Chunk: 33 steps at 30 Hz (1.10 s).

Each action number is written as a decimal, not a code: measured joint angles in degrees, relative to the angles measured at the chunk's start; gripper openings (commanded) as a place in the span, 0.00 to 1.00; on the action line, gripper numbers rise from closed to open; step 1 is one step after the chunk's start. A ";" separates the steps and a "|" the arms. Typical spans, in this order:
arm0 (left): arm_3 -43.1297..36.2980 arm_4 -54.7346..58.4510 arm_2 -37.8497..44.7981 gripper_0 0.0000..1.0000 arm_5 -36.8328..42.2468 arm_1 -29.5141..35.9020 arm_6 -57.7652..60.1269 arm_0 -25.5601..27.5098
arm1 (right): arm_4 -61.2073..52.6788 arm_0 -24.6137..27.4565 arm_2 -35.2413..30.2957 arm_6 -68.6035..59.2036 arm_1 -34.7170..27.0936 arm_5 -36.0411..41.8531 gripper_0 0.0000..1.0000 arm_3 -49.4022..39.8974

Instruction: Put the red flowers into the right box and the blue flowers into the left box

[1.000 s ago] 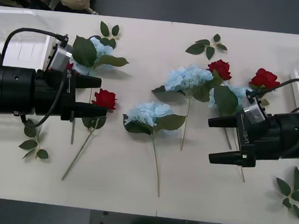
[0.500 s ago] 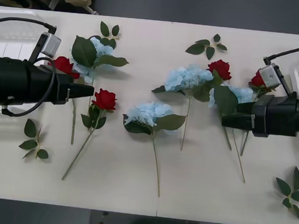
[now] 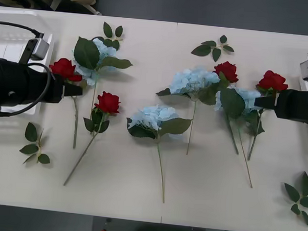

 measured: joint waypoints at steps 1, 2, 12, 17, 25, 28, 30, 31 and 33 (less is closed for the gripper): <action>0.00 -0.84 -0.04 1.00 0.00 0.00 1.05 0.00 | 1.58 -0.60 0.00 -0.63 0.00 0.00 1.00 0.92; 0.00 -1.78 -0.13 1.00 0.00 0.00 2.01 0.00 | 3.04 -1.20 0.00 -0.70 0.00 0.00 1.00 1.82; 0.02 -14.51 -4.30 1.00 0.00 0.01 11.17 -0.18 | 6.57 -8.27 -0.06 -1.13 0.00 -0.59 1.00 16.76; 1.64 -18.54 -6.45 1.00 -0.01 0.01 13.85 -2.05 | 6.92 -10.46 -0.53 -1.35 0.00 -1.59 1.00 23.32; 9.24 -19.09 -7.97 1.00 -3.65 0.01 14.80 -5.71 | 9.00 -13.03 -1.29 -7.53 0.00 -1.60 1.00 29.04; 12.05 -20.10 -8.22 1.00 -4.45 0.01 14.80 -6.42 | 9.05 -13.41 -0.91 -7.53 0.00 -1.74 1.00 30.00; 13.99 -20.33 -8.30 1.00 -4.97 0.01 14.80 -6.92 | 9.11 -13.44 0.26 -7.53 0.00 -2.71 1.00 30.33; 15.02 -20.33 -8.31 1.00 -5.30 0.01 14.80 -7.20 | 9.36 -13.44 1.13 -7.53 0.00 -3.55 1.00 30.46; 17.10 -20.55 -8.44 1.00 -6.17 0.01 14.80 -7.85 | 10.93 -13.47 3.25 -7.53 0.00 -4.74 1.00 30.51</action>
